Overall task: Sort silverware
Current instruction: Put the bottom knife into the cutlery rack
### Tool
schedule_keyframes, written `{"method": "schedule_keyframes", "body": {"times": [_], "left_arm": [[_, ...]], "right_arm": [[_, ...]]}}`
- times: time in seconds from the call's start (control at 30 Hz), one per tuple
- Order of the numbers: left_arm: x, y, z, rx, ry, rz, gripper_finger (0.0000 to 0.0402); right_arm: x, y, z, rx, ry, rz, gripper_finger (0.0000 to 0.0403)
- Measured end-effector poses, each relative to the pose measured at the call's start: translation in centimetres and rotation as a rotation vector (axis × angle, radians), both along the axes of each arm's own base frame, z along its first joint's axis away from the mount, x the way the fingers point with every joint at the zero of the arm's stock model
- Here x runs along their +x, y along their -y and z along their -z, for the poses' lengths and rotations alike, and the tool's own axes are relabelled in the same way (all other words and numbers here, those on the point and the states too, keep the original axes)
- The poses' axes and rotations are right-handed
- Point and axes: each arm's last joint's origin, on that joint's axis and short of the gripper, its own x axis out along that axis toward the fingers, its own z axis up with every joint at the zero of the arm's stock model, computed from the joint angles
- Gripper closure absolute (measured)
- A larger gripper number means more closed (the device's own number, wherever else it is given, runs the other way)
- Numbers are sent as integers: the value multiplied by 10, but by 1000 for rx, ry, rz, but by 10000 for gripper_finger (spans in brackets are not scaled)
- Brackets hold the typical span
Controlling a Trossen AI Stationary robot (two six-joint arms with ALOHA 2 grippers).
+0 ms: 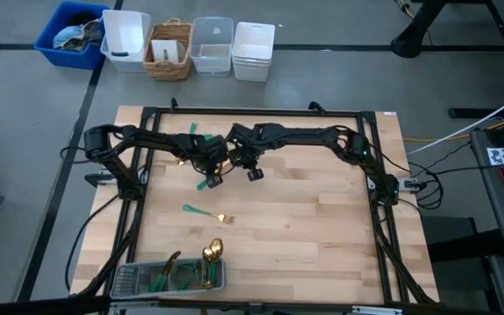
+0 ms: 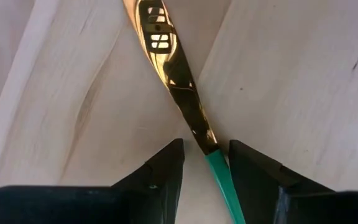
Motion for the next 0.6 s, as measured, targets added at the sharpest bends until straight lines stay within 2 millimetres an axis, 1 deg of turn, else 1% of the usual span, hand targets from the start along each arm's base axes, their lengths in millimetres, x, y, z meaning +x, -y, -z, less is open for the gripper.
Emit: {"method": "schedule_keyframes", "body": {"times": [0.1,0.27,0.5,0.6], "left_arm": [[2,2,8,-5,-29,11,279],[2,4,10,-10,-52,14,287],[0,5,11,-31,-76,17,346],[0,5,12,-35,-79,20,368]], "right_arm": [[3,1,9,1,-1,0,363],[4,4,17,-11,-16,11,363],[4,9,16,-194,-33,-45,361],[4,10,16,-213,-37,-59,344]]}}
